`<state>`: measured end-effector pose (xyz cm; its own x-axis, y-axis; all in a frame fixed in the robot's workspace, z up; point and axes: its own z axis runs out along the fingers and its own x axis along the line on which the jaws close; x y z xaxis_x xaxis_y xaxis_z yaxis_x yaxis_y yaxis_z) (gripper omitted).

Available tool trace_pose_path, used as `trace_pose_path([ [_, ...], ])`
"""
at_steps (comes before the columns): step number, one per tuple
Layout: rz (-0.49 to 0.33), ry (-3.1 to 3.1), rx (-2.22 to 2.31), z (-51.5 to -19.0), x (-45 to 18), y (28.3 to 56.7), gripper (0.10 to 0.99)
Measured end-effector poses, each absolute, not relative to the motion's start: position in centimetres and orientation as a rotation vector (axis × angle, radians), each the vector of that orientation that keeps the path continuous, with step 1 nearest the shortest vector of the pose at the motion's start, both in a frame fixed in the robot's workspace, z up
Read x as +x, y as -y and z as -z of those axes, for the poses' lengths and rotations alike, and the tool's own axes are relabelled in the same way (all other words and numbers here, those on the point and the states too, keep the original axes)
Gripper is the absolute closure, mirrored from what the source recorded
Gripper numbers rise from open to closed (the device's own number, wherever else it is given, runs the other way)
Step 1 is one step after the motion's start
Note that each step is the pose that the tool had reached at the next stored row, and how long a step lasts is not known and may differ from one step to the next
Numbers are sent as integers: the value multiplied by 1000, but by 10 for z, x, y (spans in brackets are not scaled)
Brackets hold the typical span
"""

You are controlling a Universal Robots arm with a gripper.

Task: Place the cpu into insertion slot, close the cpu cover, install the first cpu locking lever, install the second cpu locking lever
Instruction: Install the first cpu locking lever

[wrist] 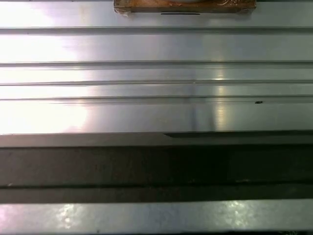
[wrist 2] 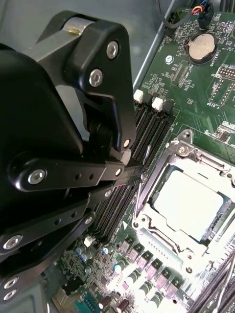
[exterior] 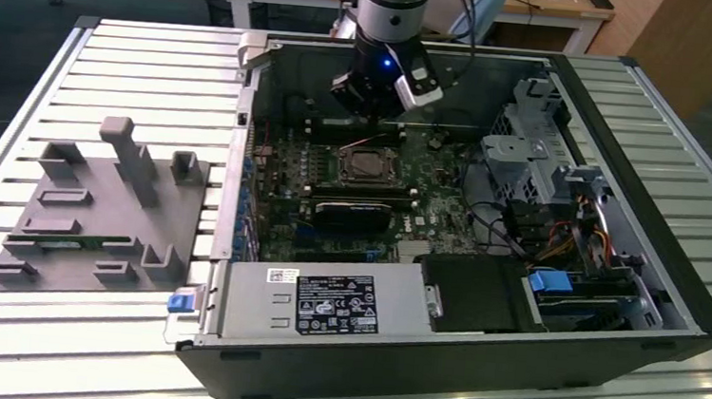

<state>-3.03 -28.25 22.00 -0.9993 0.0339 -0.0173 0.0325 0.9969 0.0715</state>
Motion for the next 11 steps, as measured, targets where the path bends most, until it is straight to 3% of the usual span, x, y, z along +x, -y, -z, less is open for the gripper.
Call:
trace_pose_path([
  [11,-111,-3120,69,-217,-28,282,980],
])
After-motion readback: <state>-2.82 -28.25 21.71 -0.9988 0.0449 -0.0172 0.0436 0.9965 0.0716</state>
